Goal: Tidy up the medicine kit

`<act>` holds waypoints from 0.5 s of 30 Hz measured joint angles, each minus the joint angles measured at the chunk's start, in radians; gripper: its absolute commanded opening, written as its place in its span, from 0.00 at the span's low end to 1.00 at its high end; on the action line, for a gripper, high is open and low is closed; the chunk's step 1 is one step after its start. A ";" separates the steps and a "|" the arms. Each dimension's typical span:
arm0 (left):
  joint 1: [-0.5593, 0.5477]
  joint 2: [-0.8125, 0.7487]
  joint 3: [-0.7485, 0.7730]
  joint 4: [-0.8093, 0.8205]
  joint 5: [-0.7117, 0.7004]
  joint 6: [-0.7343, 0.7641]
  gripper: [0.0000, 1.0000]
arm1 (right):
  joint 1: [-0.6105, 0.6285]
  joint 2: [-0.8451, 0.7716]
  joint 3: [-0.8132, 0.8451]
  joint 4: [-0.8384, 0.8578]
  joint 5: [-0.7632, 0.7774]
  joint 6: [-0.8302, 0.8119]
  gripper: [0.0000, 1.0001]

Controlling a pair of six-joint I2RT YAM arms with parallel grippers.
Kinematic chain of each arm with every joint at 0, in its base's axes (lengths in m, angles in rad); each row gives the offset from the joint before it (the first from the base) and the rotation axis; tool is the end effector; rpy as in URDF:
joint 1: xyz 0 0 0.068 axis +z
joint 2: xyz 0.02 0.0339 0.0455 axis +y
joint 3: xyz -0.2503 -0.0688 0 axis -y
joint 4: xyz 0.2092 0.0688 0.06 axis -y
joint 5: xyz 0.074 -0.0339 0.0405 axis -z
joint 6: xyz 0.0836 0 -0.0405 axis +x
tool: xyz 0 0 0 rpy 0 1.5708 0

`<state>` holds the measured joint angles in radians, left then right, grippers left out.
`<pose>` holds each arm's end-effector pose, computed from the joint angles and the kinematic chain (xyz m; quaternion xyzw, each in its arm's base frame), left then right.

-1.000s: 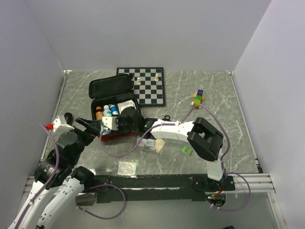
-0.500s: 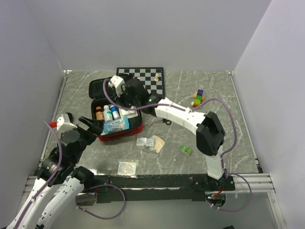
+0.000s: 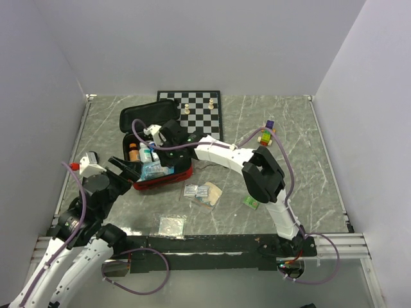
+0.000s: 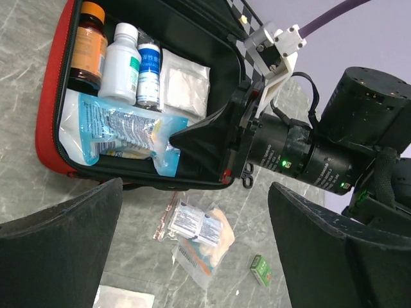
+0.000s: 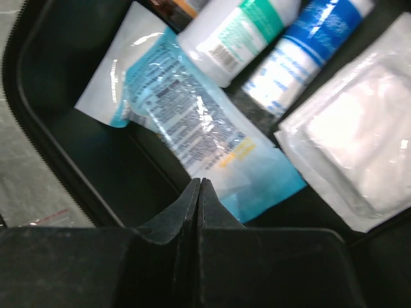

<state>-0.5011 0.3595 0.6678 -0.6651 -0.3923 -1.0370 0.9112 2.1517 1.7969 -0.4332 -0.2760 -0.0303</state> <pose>0.1106 -0.0241 0.2694 -0.3205 0.7474 -0.2741 0.5133 0.2782 0.3959 0.1968 -0.4620 0.7922 0.2761 0.2876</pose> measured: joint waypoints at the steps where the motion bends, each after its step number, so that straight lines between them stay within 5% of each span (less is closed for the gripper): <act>1: 0.000 0.002 -0.003 0.006 0.003 0.000 0.99 | 0.005 0.000 0.000 0.000 -0.004 0.004 0.00; 15: 0.000 0.009 -0.024 0.010 0.014 0.000 0.99 | 0.040 0.059 0.000 -0.018 -0.005 0.015 0.00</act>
<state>-0.5011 0.3687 0.6434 -0.6552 -0.3786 -1.0370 0.9516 2.2105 1.7973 -0.4507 -0.2813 -0.0154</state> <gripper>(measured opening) 0.994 0.008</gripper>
